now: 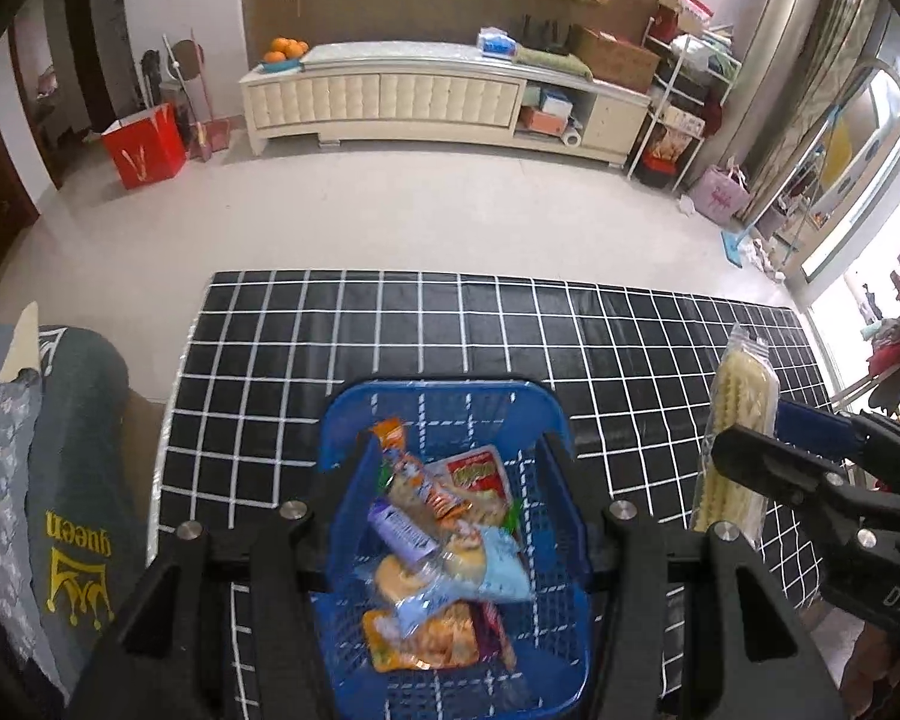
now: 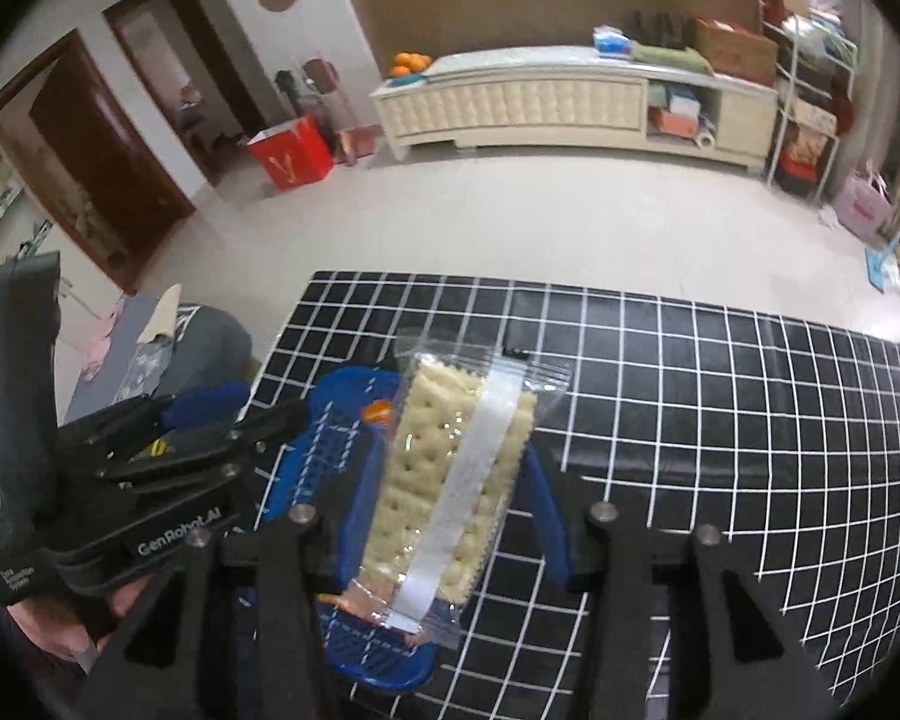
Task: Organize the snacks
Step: 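Carry the cracker pack over the basket with the right tool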
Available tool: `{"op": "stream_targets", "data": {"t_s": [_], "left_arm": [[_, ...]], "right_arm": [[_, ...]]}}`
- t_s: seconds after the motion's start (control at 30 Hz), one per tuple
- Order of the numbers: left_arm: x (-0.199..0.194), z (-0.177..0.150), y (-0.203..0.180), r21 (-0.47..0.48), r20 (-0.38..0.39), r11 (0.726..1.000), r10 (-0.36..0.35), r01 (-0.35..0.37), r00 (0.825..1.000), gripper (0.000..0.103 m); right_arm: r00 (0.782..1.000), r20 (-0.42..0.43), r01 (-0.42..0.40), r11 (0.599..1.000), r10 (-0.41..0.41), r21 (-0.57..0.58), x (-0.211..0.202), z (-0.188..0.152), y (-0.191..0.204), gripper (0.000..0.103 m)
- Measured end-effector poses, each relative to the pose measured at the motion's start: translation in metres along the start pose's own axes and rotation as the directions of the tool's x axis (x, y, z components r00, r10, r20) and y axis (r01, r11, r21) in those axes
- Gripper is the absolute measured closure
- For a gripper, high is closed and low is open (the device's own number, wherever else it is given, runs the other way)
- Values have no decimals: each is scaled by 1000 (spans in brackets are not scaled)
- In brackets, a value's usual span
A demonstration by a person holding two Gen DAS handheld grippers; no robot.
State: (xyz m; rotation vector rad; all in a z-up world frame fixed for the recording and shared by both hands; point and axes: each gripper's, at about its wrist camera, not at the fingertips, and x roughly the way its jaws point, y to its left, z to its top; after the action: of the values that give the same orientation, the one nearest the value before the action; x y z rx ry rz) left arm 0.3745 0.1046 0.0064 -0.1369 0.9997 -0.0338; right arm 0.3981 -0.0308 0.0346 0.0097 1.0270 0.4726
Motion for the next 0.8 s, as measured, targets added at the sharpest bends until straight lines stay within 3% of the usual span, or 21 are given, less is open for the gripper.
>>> {"op": "stream_targets", "data": {"t_s": [0.33, 0.57, 0.8], "left_arm": [[-23, -47, 38, -25, 17, 999, 47, -47, 999, 52], [-7, -74, 58, -36, -20, 995, 92, -93, 996, 52], [11, -90, 68, -54, -61, 995, 82, -85, 995, 52]], "right_arm": [[999, -42, -9, 995, 5, -103, 17, -36, 51, 51], [994, -103, 9, 991, -23, -131, 50, -59, 68, 51], [985, -158, 45, 988, -68, -146, 78, -76, 73, 51]]}}
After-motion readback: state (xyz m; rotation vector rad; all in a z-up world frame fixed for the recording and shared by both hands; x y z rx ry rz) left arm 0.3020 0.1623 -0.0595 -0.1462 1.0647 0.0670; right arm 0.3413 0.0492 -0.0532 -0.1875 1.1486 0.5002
